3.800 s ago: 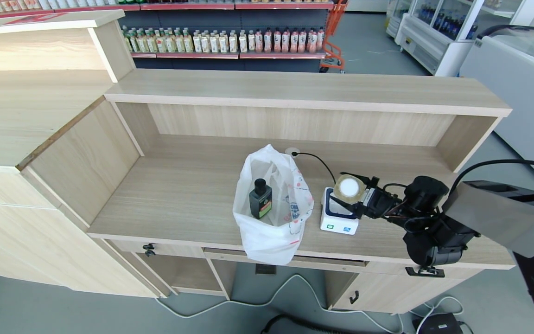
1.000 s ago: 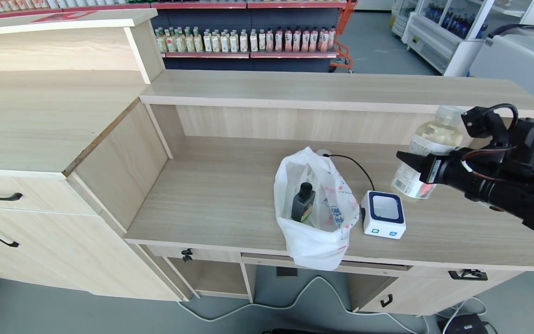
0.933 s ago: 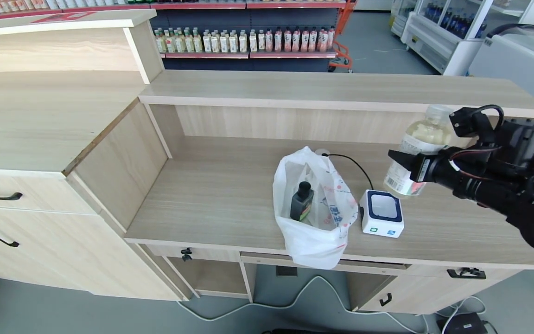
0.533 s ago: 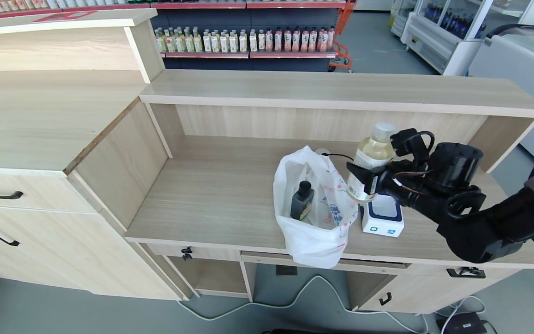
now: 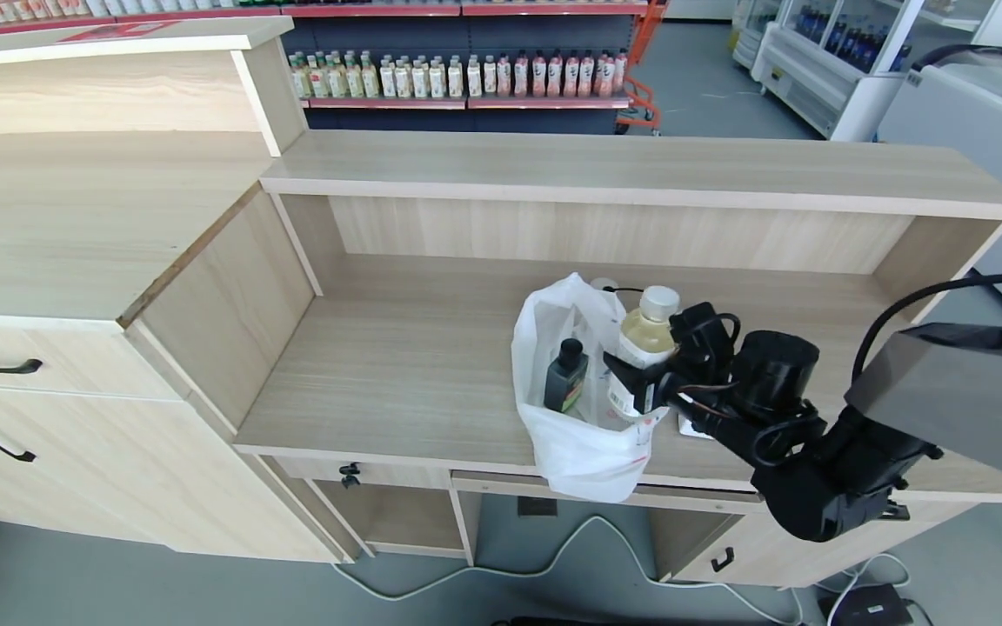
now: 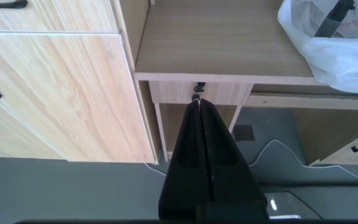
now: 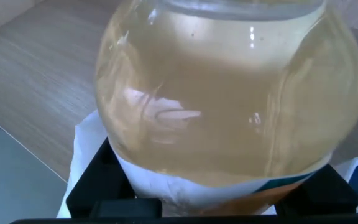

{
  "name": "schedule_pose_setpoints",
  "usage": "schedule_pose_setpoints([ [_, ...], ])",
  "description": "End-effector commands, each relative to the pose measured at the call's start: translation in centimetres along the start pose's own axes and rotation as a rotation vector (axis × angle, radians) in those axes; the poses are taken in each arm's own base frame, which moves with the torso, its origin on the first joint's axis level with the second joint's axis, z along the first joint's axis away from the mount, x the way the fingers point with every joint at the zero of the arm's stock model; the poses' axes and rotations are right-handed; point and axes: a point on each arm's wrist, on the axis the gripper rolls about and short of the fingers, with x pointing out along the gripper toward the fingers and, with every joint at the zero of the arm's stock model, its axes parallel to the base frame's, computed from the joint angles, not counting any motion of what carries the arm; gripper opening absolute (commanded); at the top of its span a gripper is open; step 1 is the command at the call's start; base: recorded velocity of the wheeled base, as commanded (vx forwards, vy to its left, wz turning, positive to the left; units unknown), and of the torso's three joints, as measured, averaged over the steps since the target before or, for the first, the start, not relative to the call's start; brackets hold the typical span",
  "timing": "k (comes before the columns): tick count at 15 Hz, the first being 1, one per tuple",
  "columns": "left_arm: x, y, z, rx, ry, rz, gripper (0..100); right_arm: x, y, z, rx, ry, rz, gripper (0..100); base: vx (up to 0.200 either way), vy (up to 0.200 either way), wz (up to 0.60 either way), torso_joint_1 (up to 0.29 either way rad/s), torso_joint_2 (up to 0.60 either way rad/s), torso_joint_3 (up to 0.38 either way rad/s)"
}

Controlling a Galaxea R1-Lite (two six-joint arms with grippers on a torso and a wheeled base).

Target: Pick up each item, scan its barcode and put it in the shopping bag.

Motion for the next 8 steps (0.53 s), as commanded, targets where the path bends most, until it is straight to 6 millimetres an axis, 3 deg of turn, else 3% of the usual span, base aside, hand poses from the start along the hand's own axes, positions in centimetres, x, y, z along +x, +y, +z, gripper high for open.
schedule_pose_setpoints([
  [1,0.0,0.0,0.0,0.0,0.0,0.0,0,0.5,1.4,-2.6,0.007,0.044,0.037,0,0.0,0.0,0.0,0.0,0.0,0.0],
  [4,0.0,0.0,0.0,0.0,0.0,0.0,0,1.1,2.4,-3.8,-0.028,0.016,0.062,0,0.0,0.0,0.0,0.0,0.0,0.0],
  [8,0.0,0.0,0.0,0.0,0.0,0.0,0,1.3,2.0,-4.2,-0.052,0.013,0.048,0,0.0,0.0,0.0,0.0,0.0,0.0],
])
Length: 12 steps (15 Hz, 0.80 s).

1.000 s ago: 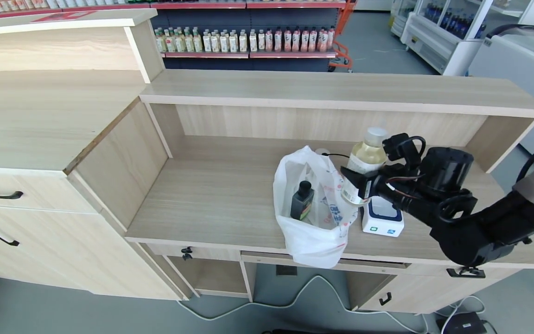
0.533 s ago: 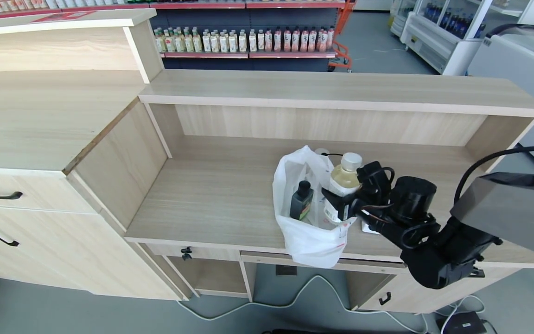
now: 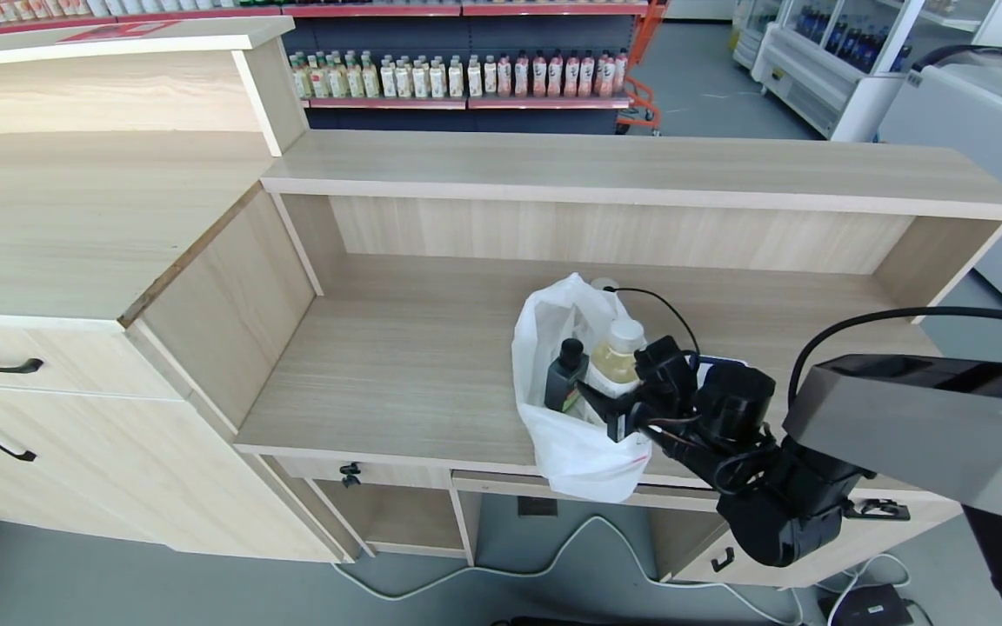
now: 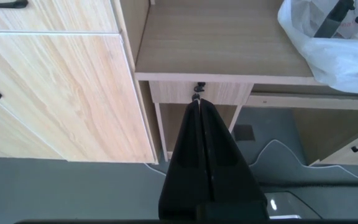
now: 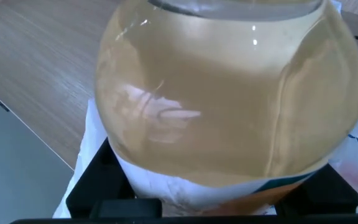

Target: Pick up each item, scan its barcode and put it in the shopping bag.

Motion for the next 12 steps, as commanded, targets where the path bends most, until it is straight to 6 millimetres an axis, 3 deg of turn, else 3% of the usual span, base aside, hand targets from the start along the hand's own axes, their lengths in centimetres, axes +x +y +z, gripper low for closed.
schedule_pose_setpoints([
  [1,0.0,0.0,0.0,0.0,0.0,0.0,0,-0.1,-0.5,-0.8,-0.015,0.022,-0.012,0,0.0,0.0,0.0,0.0,0.0,0.0],
  [6,0.0,0.0,0.0,0.0,0.0,0.0,0,-0.8,-0.9,-3.2,-0.052,0.089,-0.02,0,0.0,0.0,0.0,0.0,0.0,0.0],
  [11,0.0,0.0,0.0,0.0,0.0,0.0,0,-0.1,-1.1,-3.2,-0.059,0.067,-0.025,0,0.0,0.0,0.0,0.0,0.0,0.0],
  [12,0.0,0.0,0.0,0.0,0.0,0.0,0,-0.2,-1.1,-3.3,-0.059,0.07,-0.027,100,0.0,0.0,0.0,0.0,0.0,0.0],
])
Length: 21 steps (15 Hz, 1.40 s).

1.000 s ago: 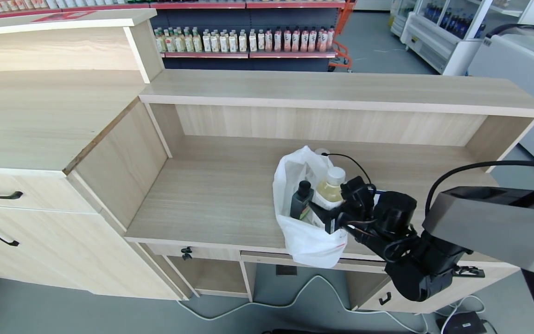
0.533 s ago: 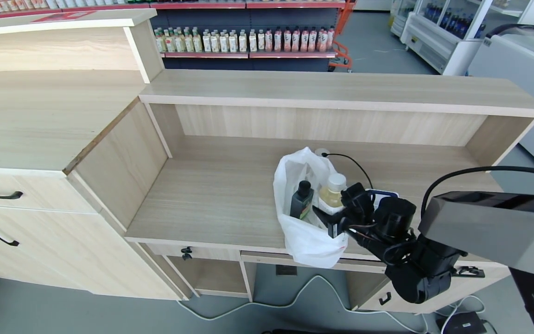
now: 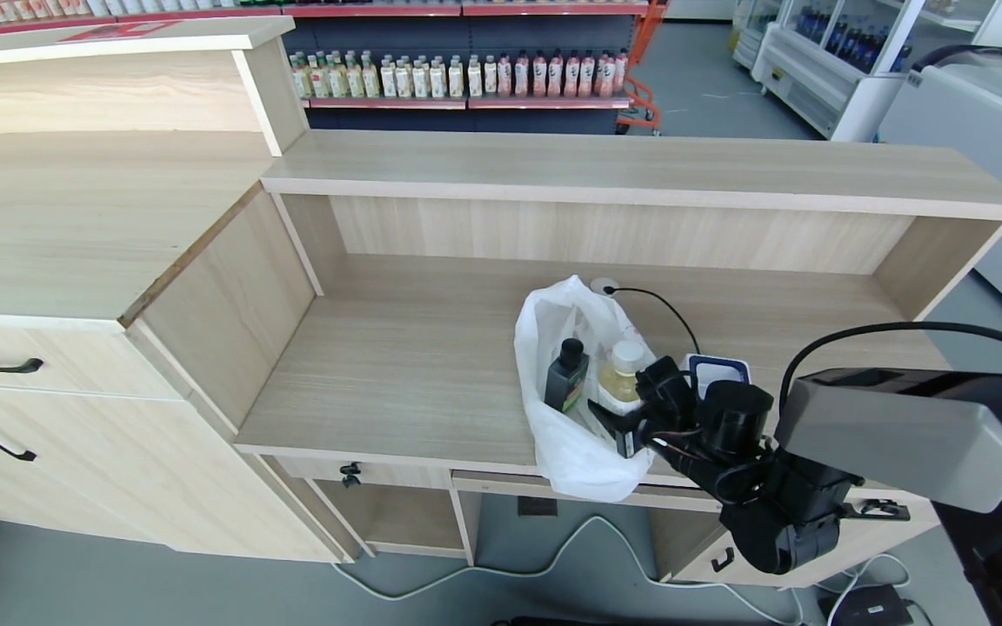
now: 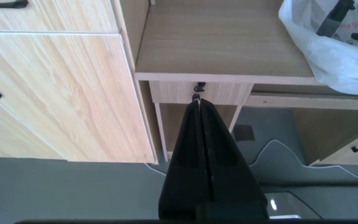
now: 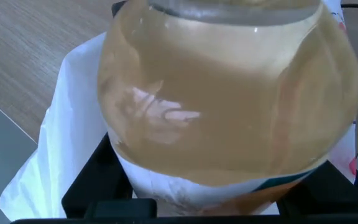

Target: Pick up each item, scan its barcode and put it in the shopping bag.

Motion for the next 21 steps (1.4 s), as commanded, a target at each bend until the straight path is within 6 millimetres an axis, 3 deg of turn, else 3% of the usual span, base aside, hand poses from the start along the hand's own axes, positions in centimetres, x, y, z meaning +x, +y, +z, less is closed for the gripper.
schedule_pose_setpoints([
  [1,0.0,0.0,0.0,0.0,0.0,0.0,0,0.0,0.0,-0.2,-0.006,0.007,0.0,100,0.0,0.0,0.0,0.0,0.0,0.0],
  [5,0.0,0.0,0.0,0.0,0.0,0.0,0,-0.5,-0.4,1.0,-0.01,-0.013,-0.008,100,0.0,0.0,0.0,0.0,0.0,0.0],
  [9,0.0,0.0,0.0,0.0,0.0,0.0,0,-1.8,-1.7,5.3,0.025,-0.108,-0.035,100,0.0,0.0,0.0,0.0,0.0,0.0],
  [13,0.0,0.0,0.0,0.0,0.0,0.0,0,-6.1,-2.8,11.0,0.148,-0.095,-0.045,100,0.0,0.0,0.0,0.0,0.0,0.0],
  [16,0.0,0.0,0.0,0.0,0.0,0.0,0,-12.3,-4.5,16.3,0.202,-0.089,-0.094,100,0.0,0.0,0.0,0.0,0.0,0.0],
  [18,0.0,0.0,0.0,0.0,0.0,0.0,0,-19.1,-4.4,19.1,0.241,-0.045,-0.149,100,0.0,0.0,0.0,0.0,0.0,0.0],
  [20,0.0,0.0,0.0,0.0,0.0,0.0,0,-25.6,-3.5,18.3,0.252,0.025,-0.352,100,0.0,0.0,0.0,0.0,0.0,0.0],
  [21,0.0,0.0,0.0,0.0,0.0,0.0,0,-28.0,-2.8,17.3,0.257,0.068,-0.43,100,0.0,0.0,0.0,0.0,0.0,0.0],
])
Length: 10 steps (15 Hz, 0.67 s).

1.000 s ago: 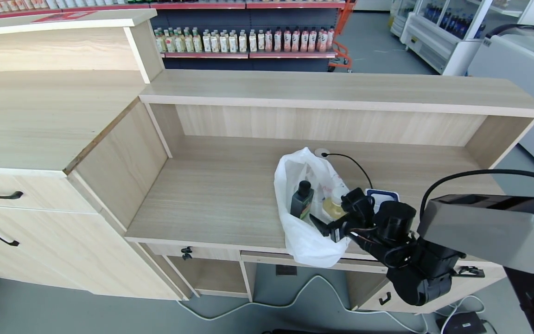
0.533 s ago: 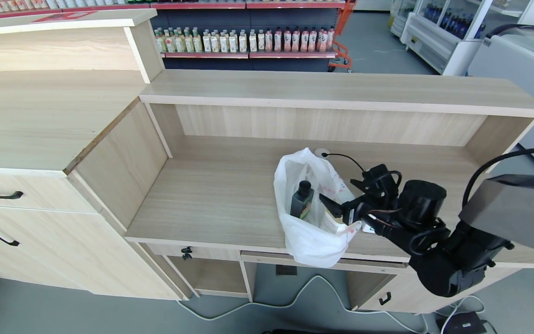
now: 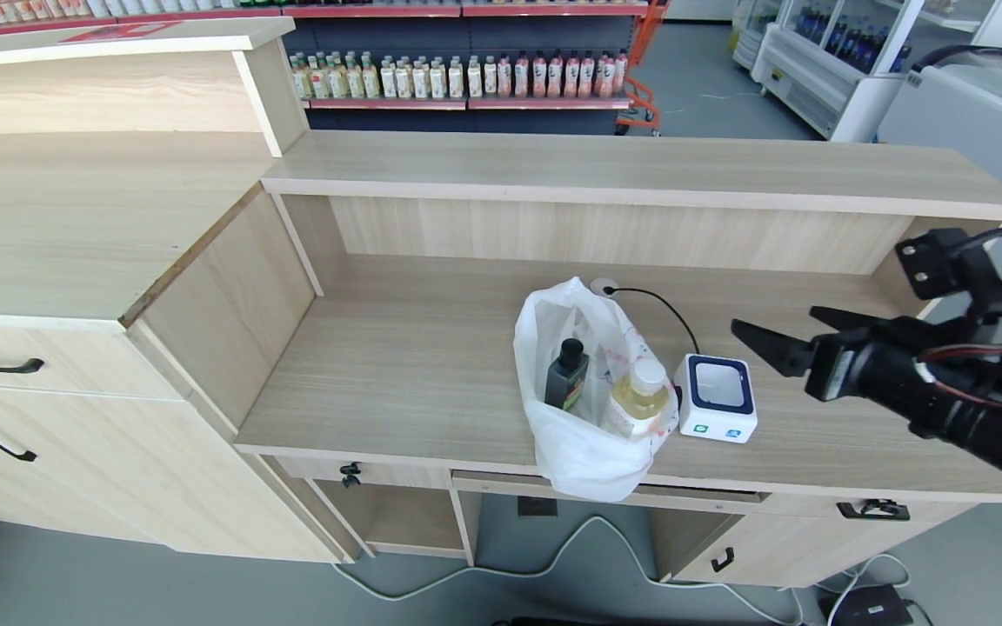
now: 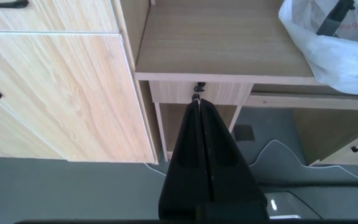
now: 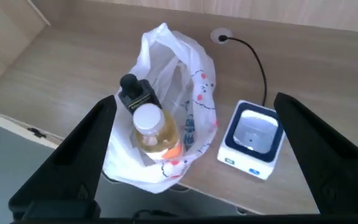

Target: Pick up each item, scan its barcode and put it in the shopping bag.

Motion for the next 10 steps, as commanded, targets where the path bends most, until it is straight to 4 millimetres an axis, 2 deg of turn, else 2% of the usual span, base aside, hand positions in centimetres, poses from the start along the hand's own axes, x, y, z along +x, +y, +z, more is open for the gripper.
schedule_pose_setpoints([
  [1,0.0,0.0,0.0,0.0,0.0,0.0,0,-13.3,-0.5,-2.8,0.027,0.074,-0.294,100,0.0,0.0,0.0,0.0,0.0,0.0],
  [2,0.0,0.0,0.0,0.0,0.0,0.0,0,-15.7,0.0,-4.8,0.026,0.124,-0.303,100,0.0,0.0,0.0,0.0,0.0,0.0],
  [4,0.0,0.0,0.0,0.0,0.0,0.0,0,-19.1,0.6,-8.5,0.006,0.151,-0.31,100,0.0,0.0,0.0,0.0,0.0,0.0],
  [7,0.0,0.0,0.0,0.0,0.0,0.0,0,-22.5,1.4,-10.9,-0.008,0.049,-0.321,100,0.0,0.0,0.0,0.0,0.0,0.0],
  [10,0.0,0.0,0.0,0.0,0.0,0.0,0,-24.6,2.3,-12.9,-0.033,-0.031,-0.309,100,0.0,0.0,0.0,0.0,0.0,0.0],
])
